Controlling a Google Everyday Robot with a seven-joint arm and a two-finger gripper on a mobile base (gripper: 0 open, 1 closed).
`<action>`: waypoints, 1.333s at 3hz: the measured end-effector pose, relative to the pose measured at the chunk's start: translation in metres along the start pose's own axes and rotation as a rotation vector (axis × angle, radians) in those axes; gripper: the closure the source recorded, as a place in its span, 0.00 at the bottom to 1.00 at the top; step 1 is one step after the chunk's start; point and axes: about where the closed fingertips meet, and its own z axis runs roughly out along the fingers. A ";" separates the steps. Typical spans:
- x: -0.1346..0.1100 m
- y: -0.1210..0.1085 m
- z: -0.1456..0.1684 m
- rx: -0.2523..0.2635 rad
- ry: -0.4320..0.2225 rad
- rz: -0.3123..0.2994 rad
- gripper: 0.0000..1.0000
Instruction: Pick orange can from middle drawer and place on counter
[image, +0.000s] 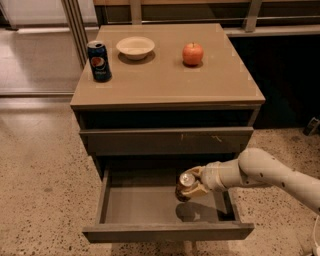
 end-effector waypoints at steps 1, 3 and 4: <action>-0.068 0.014 -0.047 -0.027 0.021 -0.012 1.00; -0.086 0.010 -0.065 -0.003 0.045 -0.048 1.00; -0.099 0.010 -0.074 -0.001 0.034 -0.045 1.00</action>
Offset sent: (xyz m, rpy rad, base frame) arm -0.0181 0.0127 0.0640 -0.0144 0.0150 0.0239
